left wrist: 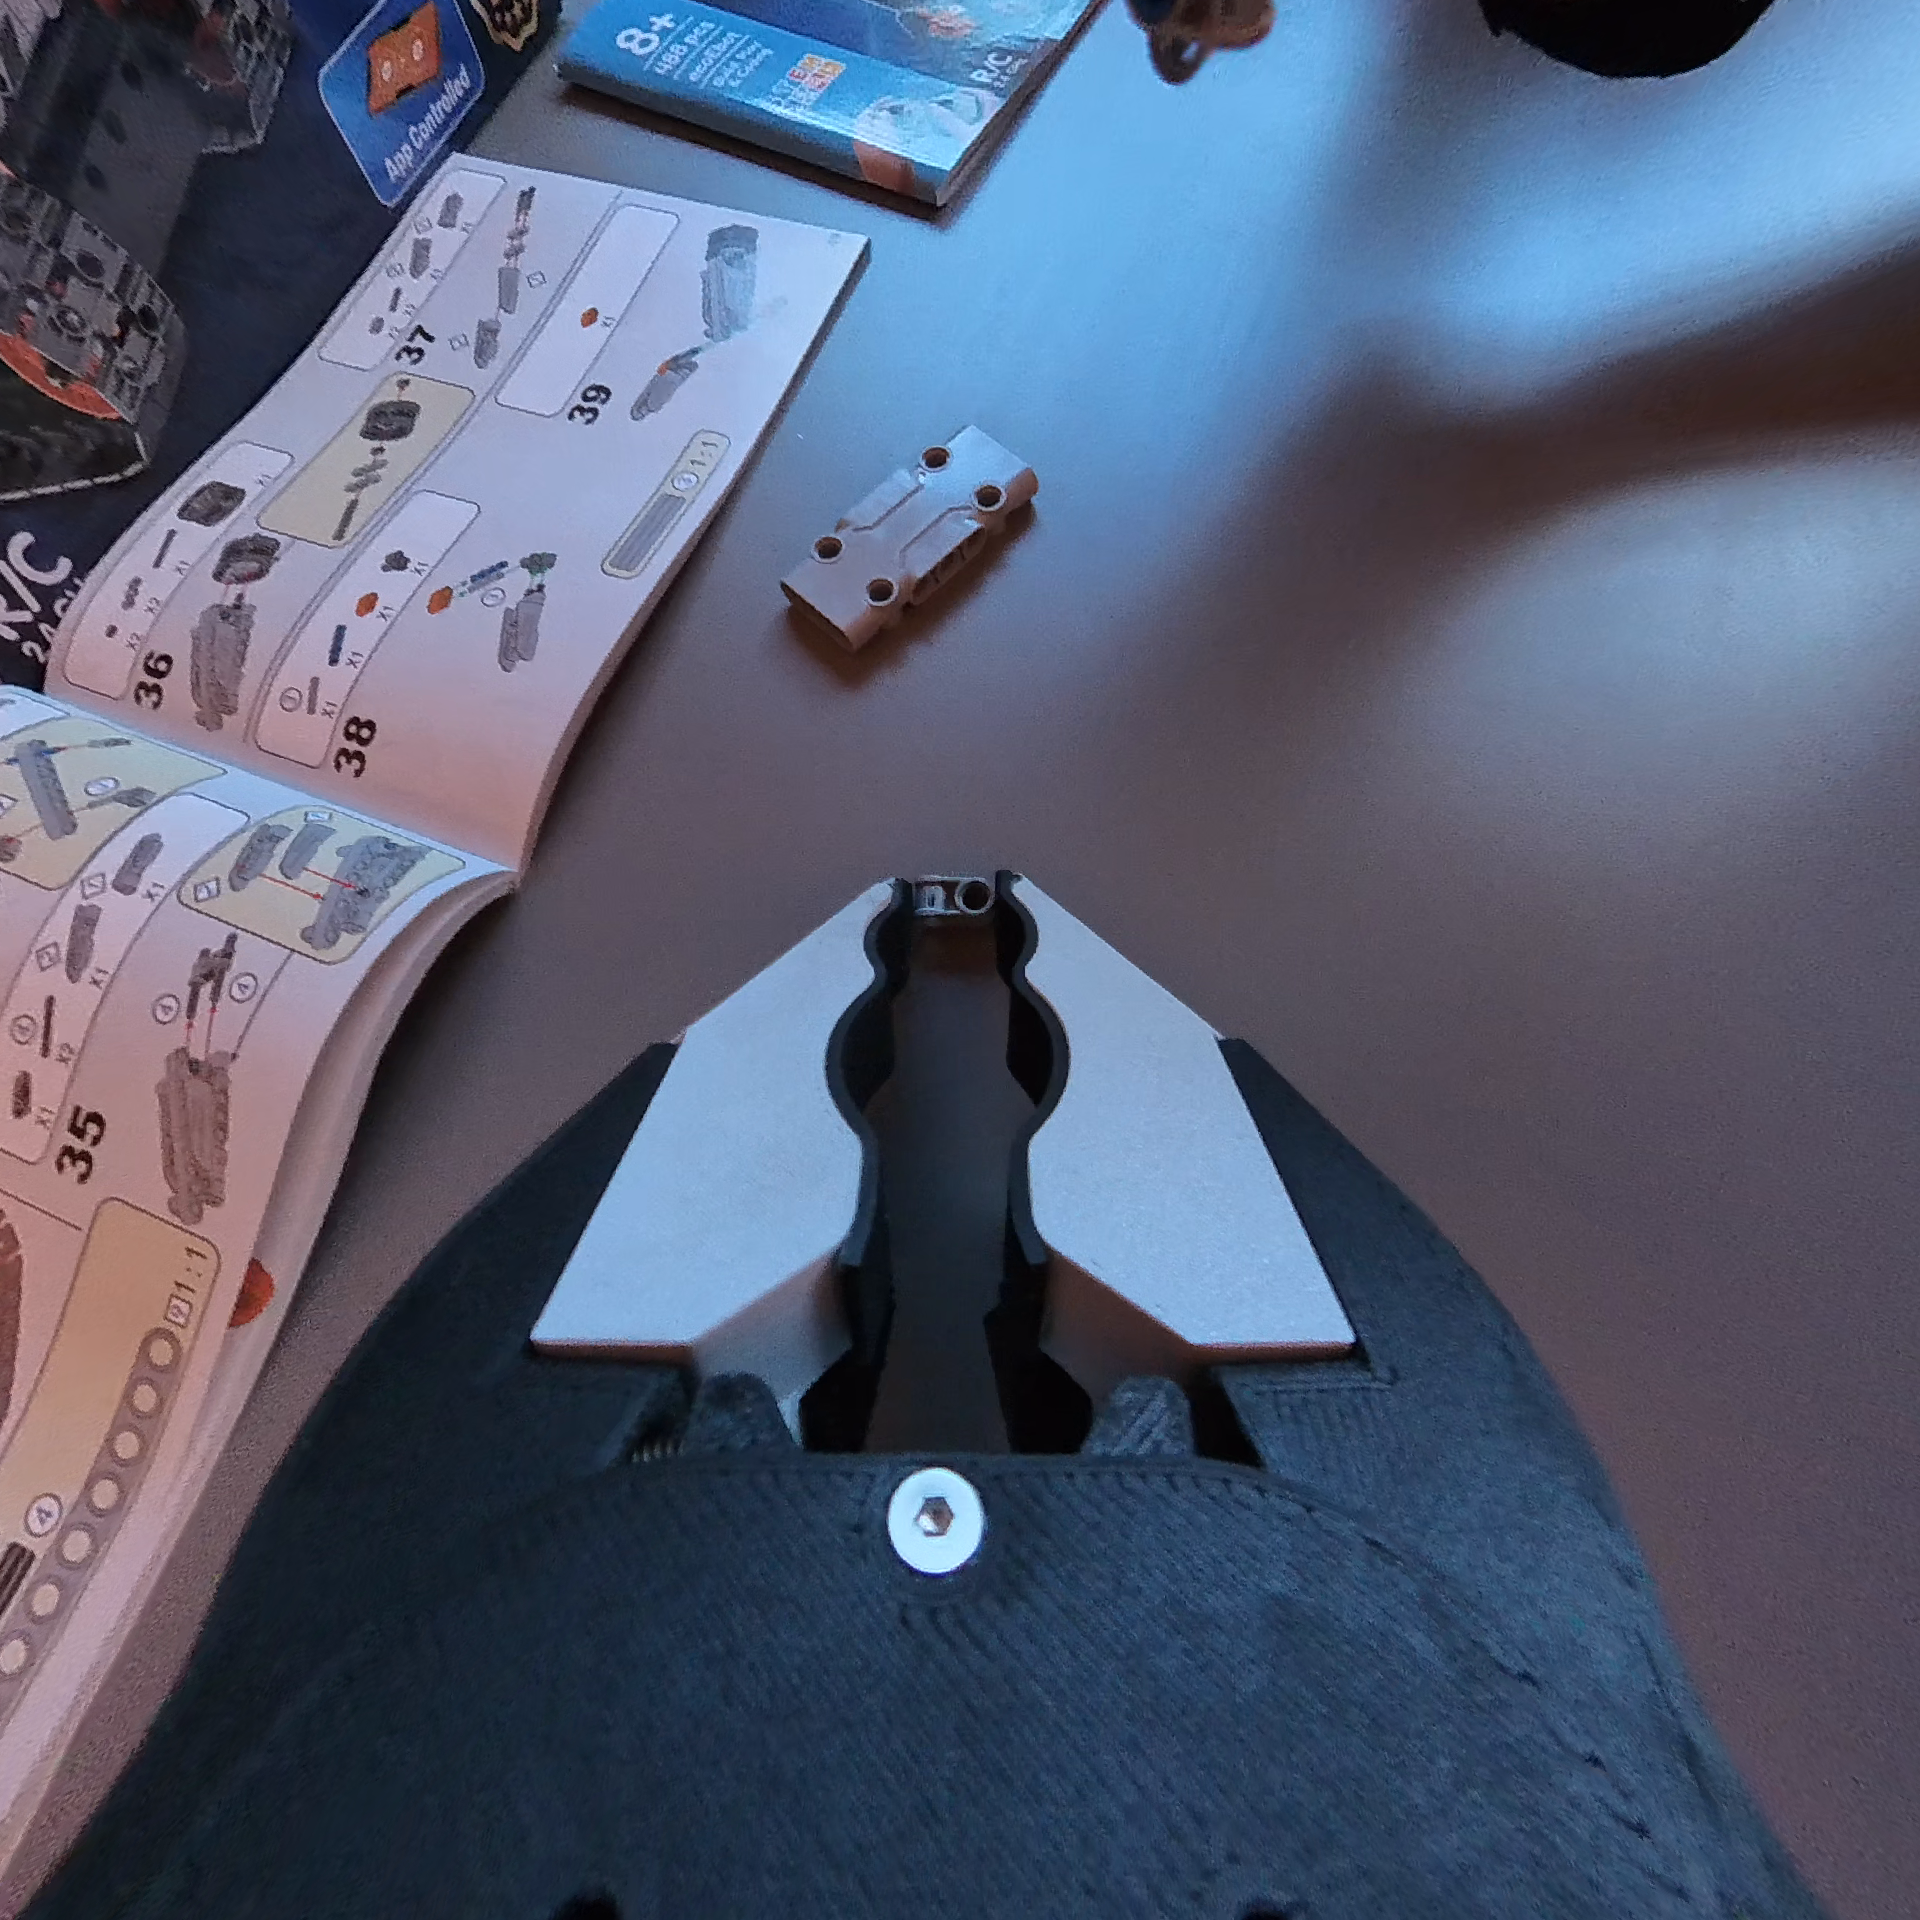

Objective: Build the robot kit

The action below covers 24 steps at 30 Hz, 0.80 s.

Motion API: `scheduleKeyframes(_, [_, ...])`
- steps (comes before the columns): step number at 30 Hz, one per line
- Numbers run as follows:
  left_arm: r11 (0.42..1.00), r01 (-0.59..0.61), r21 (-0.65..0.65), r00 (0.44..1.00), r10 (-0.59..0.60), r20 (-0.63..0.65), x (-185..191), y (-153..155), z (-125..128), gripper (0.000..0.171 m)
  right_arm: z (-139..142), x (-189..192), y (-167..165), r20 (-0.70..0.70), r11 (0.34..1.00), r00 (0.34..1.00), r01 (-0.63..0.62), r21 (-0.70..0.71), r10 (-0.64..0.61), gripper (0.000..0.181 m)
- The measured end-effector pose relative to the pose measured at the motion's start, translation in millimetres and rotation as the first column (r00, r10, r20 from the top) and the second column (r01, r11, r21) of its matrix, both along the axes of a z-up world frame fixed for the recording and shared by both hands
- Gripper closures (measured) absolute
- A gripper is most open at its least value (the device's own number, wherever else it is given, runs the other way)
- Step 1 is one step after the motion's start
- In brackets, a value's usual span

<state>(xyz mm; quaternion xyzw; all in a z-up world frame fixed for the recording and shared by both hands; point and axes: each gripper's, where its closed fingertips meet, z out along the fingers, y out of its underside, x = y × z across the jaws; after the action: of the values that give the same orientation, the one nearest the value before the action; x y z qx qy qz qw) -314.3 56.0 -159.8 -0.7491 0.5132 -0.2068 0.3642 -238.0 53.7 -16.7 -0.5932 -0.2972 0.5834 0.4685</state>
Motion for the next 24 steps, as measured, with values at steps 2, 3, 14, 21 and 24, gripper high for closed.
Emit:
scheduleKeyframes(2, [1.000, 0.008, -0.006, 1.000, -0.008, 0.003, -3, -5, 0, 0.158, 0, -1, -1, 0.001, 1.000, 1.000, -0.003, -0.001, 0.003, 0.175])
scheduleKeyframes(3, [1.000, 0.014, -0.007, 1.000, -0.014, 0.002, -5, -8, 0, 0.158, -1, -1, -1, 0.003, 1.000, 1.000, -0.003, 0.000, 0.003, 0.175])
scheduleKeyframes(14, [0.992, 0.084, -0.095, 0.996, -0.083, 0.017, -15, -29, 1, 0.143, 0, -2, -2, 0.004, 1.000, 1.000, -0.008, 0.001, 0.008, 0.175])
scheduleKeyframes(21, [0.994, 0.093, -0.056, 0.995, -0.095, -0.036, -14, -23, -1, 0.146, -1, -2, -2, 0.011, 1.000, 1.000, -0.013, -0.002, 0.013, 0.175])
scheduleKeyframes(24, [0.994, 0.109, -0.017, 0.992, -0.110, -0.061, -13, -21, -1, 0.142, -1, -3, -2, 0.014, 1.000, 1.000, -0.013, -0.001, 0.013, 0.175])
